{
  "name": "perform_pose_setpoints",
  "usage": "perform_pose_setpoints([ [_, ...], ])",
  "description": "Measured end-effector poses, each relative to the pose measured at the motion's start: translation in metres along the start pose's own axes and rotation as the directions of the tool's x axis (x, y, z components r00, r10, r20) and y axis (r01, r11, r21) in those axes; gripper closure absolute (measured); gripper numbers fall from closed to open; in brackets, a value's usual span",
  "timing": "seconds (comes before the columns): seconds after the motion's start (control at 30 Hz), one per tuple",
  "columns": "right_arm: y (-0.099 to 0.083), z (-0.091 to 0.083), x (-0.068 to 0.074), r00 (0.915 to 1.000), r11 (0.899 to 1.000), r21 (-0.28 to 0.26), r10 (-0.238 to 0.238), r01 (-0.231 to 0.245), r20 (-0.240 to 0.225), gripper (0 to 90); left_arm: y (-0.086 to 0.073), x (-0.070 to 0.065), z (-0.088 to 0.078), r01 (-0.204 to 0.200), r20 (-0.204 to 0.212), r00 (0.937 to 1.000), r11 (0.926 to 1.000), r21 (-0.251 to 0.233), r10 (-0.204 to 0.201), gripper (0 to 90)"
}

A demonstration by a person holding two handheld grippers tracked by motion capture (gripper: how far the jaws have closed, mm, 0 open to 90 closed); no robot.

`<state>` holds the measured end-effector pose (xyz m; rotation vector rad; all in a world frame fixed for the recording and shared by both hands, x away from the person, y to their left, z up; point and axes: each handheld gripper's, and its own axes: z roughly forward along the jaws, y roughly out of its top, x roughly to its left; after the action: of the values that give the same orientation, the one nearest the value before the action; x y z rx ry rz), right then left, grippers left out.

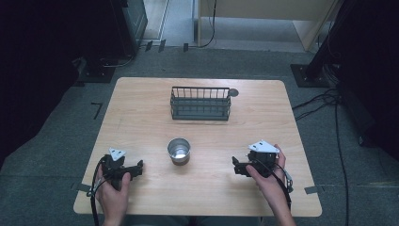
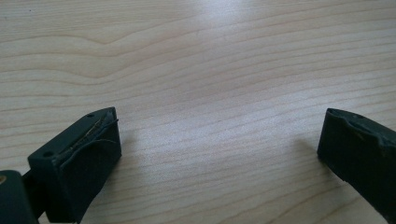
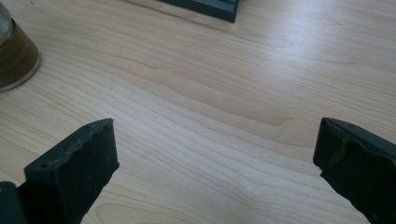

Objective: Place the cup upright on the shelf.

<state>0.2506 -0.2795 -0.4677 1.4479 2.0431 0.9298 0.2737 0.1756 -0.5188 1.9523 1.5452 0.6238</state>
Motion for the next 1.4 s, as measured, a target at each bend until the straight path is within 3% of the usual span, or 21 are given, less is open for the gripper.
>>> perform_pose_setpoints([
  [0.73, 0.014, 0.015, 0.036, 0.9961, 0.998, 0.001, -0.056, 0.057, -0.068, 0.0, 0.0, 0.0, 0.0, 0.0, 0.0, 1.0, 1.0, 0.0, 0.0, 0.0],
  [1.4, 0.027, 0.028, 0.076, 0.9839, 0.994, -0.012, -0.108, 0.107, -0.142, 0.0, 0.0, 0.0, 0.0, 0.0, 0.0, 1.0, 1.0, 0.0, 0.0, 0.0],
])
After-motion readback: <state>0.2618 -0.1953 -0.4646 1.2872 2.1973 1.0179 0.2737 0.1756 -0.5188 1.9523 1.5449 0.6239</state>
